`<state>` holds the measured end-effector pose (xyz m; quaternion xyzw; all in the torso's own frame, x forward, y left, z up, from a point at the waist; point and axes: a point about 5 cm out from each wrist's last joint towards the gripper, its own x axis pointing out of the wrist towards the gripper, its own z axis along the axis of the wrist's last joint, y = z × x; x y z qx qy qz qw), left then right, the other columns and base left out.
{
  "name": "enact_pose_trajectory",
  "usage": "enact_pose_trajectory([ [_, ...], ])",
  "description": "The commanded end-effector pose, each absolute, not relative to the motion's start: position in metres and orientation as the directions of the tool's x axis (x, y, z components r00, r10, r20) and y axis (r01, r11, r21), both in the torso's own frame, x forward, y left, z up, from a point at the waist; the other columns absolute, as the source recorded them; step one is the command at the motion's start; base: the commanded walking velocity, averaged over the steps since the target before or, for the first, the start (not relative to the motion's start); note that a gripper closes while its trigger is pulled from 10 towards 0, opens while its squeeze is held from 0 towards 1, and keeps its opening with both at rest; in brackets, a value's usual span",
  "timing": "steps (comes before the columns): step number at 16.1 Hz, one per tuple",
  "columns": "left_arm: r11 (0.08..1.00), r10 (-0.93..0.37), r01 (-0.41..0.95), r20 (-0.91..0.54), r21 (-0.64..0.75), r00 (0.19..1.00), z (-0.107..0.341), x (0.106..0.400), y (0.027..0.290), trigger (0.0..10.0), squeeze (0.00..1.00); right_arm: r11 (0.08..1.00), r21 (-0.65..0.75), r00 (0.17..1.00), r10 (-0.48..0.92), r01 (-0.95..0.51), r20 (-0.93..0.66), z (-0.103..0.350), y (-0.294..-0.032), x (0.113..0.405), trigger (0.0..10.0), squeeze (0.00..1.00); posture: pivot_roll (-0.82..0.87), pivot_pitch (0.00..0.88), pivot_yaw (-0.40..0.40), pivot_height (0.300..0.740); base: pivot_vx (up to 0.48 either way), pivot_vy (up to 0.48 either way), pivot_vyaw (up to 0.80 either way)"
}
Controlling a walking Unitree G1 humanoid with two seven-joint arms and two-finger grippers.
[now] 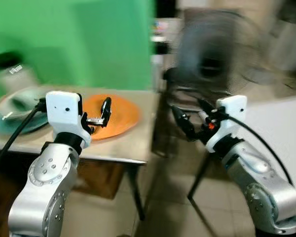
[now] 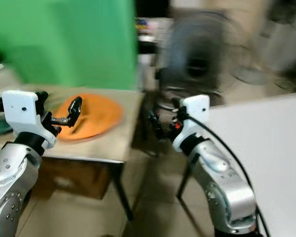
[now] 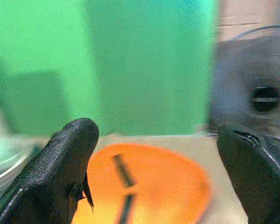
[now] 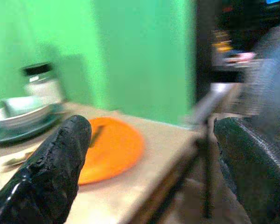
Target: Setting the table
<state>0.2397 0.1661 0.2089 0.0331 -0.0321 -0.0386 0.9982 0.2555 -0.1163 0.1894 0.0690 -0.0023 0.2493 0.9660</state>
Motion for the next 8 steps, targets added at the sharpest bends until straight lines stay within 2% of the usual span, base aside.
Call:
enact_pose_trajectory([
  [1, 0.994, -0.092, 0.088, 0.061, 0.07, 0.994, 0.2096, 0.2399, 0.1655, 10.0, 0.0, 0.861, 0.129, 0.871, 0.491, -0.491, 0.039, 0.1889, -0.1153, 0.2562, 10.0, 1.0, -0.06, 0.01, 0.04, 0.74, 0.292, 0.0, 0.8],
  [4, 0.993, -0.102, 0.099, 0.055, 0.068, 0.993, 0.2091, 0.2392, 0.1649, 10.0, 0.0, 0.87, 0.136, 0.881, 0.47, -0.473, 0.058, 0.19, -0.1156, 0.2575, 10.0, 1.0, -0.06, 0.008, 0.039, 0.74, 0.29, 0.0, 0.67],
  [8, 0.991, -0.121, 0.117, 0.048, 0.071, 0.992, 0.2079, 0.2382, 0.1646, 10.0, 0.0, 0.882, 0.165, 0.897, 0.438, -0.441, 0.06, 0.1895, -0.1195, 0.2607, 10.0, 1.0, -0.06, 0.008, 0.04, 0.74, 0.292, 0.0, 0.0],
])
